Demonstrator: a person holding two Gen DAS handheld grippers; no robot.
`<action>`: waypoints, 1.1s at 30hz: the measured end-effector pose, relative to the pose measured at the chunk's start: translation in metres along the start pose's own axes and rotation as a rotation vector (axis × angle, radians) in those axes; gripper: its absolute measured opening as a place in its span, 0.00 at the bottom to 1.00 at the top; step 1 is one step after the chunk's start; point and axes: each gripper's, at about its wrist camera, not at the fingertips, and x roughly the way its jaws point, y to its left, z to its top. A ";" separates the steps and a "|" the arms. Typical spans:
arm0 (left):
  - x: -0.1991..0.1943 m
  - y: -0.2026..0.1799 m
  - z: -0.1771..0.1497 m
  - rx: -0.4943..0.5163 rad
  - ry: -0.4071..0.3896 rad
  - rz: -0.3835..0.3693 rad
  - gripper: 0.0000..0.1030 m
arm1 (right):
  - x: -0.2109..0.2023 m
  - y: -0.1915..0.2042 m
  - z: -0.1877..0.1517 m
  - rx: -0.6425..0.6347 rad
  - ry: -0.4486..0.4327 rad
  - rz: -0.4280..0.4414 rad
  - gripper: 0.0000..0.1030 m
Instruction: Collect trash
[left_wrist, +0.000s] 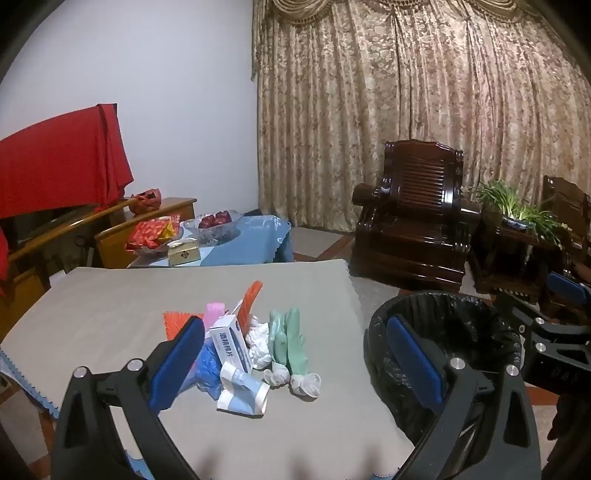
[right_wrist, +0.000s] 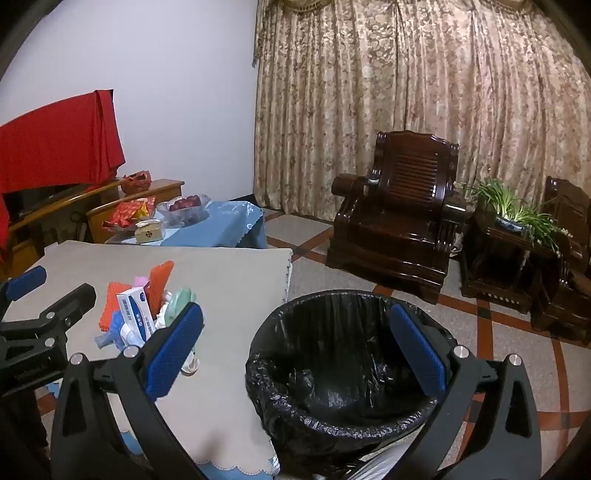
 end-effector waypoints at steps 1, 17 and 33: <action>0.000 0.000 0.000 0.003 -0.001 -0.001 0.94 | 0.000 0.000 0.000 0.001 0.000 0.001 0.95; -0.002 0.001 0.000 0.006 -0.007 0.004 0.94 | 0.001 -0.001 0.001 0.004 0.006 0.000 0.95; 0.000 0.000 0.000 0.009 0.003 0.006 0.94 | 0.002 -0.006 0.002 0.007 0.007 0.000 0.95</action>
